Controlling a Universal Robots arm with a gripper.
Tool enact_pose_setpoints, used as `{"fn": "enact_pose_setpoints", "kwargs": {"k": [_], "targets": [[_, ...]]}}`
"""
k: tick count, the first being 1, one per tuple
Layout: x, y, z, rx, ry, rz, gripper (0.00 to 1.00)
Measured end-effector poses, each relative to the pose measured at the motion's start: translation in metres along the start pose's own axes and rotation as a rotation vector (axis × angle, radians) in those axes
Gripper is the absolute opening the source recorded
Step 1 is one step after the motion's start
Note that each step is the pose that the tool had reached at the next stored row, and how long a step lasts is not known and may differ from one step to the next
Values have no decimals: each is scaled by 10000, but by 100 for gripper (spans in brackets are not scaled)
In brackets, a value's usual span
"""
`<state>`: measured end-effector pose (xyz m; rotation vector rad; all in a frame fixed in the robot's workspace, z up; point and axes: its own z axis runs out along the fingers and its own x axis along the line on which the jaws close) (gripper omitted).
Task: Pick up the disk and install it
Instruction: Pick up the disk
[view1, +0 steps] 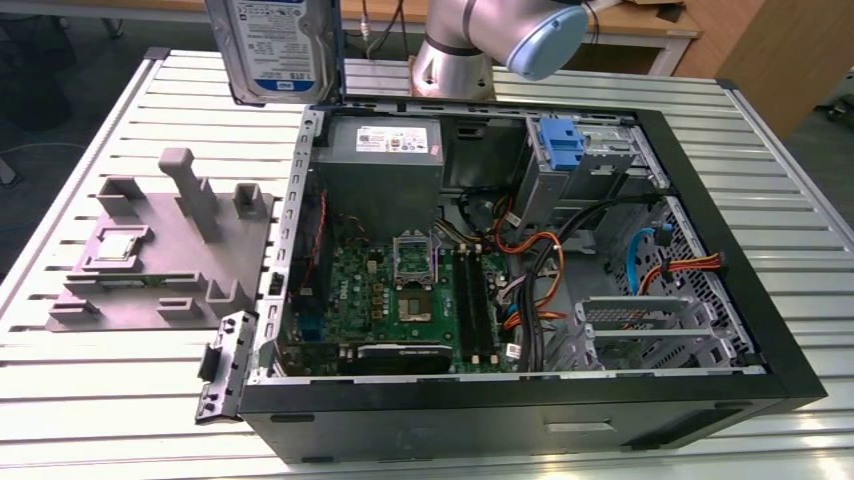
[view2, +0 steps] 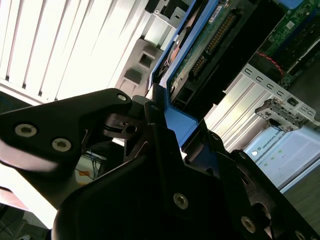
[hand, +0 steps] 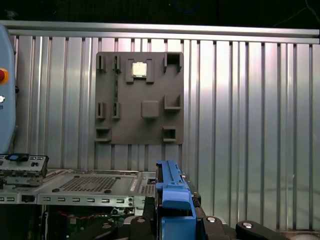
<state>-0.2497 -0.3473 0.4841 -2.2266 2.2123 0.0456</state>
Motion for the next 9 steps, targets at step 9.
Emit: {"fn": "enact_pose_setpoints", "kwargs": {"k": [9], "targets": [[1, -84, -2, -1, 1, 0, 36]]}}
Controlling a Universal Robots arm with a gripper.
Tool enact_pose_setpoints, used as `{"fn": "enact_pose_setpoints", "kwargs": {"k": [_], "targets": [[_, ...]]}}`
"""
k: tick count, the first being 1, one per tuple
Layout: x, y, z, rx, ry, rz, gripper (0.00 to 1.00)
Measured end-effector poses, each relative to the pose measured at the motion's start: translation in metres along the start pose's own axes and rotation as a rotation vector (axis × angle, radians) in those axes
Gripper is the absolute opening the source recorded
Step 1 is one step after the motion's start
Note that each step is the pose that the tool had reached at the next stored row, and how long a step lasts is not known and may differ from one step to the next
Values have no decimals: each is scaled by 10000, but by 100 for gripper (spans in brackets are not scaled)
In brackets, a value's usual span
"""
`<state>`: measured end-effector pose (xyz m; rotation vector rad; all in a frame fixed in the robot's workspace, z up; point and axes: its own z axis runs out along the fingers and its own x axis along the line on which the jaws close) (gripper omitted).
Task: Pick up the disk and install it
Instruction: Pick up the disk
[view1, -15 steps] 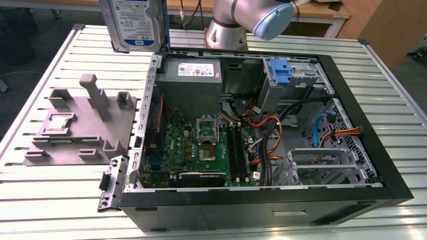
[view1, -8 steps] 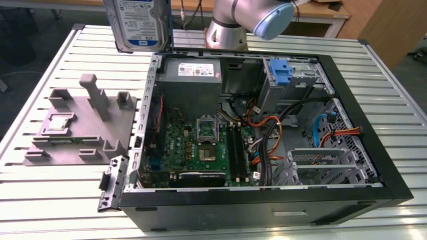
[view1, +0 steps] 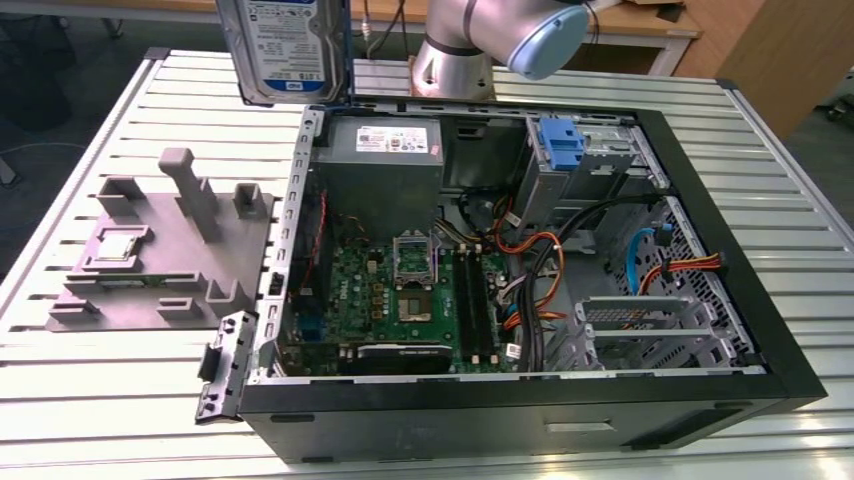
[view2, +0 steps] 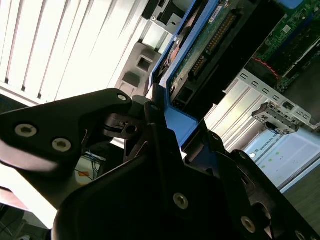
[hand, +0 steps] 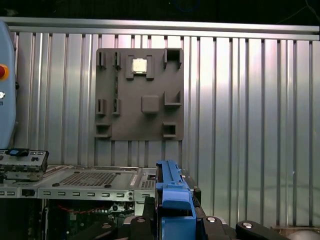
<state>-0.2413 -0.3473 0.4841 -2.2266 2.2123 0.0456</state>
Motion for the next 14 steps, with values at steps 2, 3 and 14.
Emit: {"fn": "enact_pose_setpoints", "kwargs": {"k": [2, 3, 14], "targets": [[0, -16, 0, 0, 0, 0, 36], [0, -23, 0, 0, -1, 0, 36], [1, -148, -3, 1, 0, 0, 36]]}}
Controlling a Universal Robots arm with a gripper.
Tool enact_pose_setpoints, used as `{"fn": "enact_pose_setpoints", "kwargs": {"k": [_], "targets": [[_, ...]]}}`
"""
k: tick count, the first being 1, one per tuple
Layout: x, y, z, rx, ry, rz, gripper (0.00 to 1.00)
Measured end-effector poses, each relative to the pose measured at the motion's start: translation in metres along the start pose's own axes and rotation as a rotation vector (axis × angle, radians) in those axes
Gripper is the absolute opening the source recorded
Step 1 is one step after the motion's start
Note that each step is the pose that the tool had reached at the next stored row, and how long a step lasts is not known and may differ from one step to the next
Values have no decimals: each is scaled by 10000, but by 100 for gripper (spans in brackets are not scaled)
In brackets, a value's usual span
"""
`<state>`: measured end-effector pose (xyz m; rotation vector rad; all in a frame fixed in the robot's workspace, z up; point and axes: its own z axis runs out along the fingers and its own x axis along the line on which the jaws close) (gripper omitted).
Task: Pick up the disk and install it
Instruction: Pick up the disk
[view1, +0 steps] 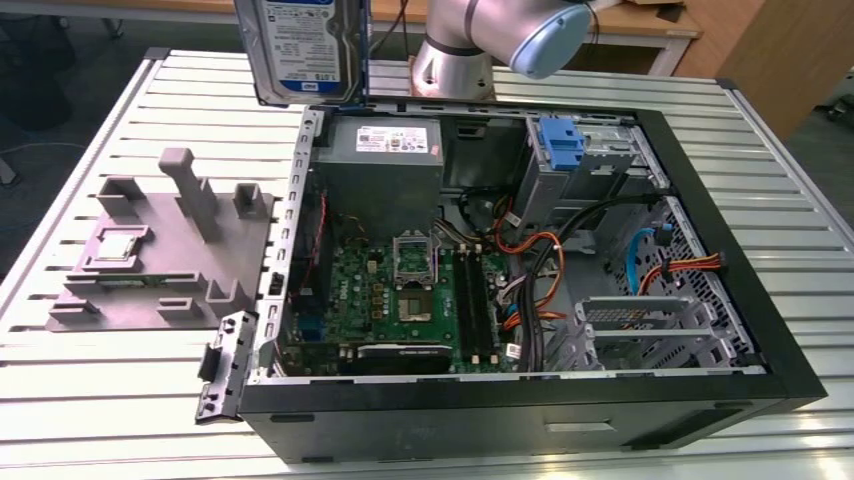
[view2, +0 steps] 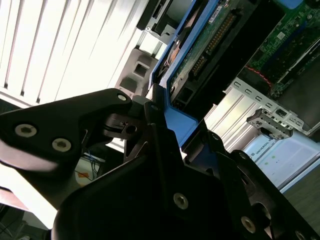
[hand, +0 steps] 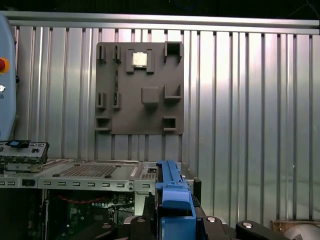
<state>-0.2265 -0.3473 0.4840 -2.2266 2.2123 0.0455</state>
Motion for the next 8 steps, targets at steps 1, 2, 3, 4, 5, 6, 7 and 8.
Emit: {"fn": "enact_pose_setpoints", "kwargs": {"k": [1, 2, 3, 4, 5, 6, 7, 8], "targets": [[0, -11, 0, 0, 0, 0, 36], [0, -23, 0, 0, 0, 0, 36], [0, -33, 0, 0, 0, 0, 36], [0, -43, -1, -1, 1, 0, 36], [0, -54, -1, 0, 0, 0, 36], [0, -65, -1, -1, 0, 0, 36], [0, -77, -2, -1, 0, 0, 36], [1, -89, -2, 0, 0, 0, 36]]}}
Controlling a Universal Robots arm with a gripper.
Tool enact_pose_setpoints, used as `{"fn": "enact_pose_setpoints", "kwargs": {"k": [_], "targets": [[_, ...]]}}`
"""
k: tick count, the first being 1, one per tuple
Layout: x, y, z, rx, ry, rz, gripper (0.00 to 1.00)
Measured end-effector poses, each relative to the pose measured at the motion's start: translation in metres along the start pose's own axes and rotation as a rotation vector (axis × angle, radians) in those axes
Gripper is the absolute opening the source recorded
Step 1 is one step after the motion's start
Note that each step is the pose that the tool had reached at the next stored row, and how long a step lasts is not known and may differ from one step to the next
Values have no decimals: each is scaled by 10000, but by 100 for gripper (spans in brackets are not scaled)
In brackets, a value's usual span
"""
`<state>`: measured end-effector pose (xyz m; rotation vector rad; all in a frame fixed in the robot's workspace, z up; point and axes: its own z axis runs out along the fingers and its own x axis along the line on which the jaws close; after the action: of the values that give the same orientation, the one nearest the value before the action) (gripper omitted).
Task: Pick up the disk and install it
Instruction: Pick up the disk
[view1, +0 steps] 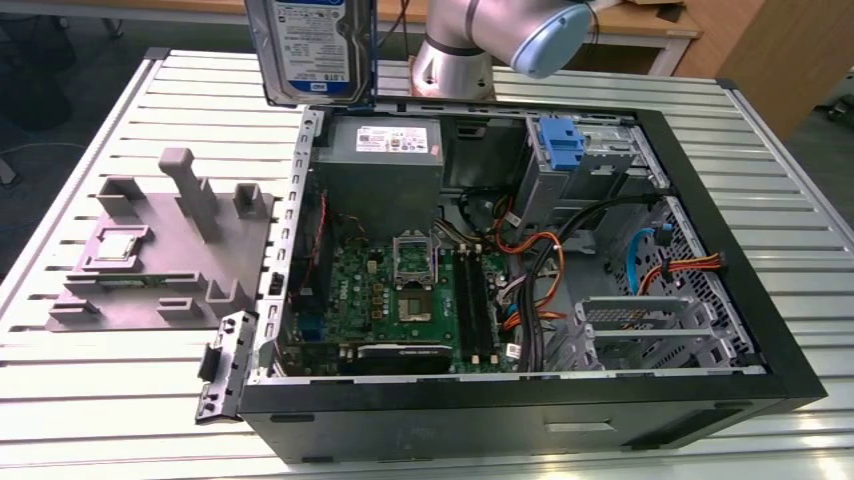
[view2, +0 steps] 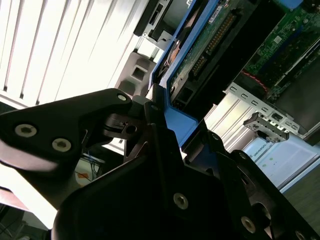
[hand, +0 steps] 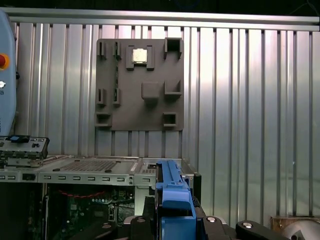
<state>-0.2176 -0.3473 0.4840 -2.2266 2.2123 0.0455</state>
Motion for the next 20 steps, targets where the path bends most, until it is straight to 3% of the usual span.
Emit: {"fn": "enact_pose_setpoints", "kwargs": {"k": [11, 20], "targets": [[9, -134, -3, -1, 8, 2, 36], [149, -136, -6, 0, 43, 37, 36]]}}
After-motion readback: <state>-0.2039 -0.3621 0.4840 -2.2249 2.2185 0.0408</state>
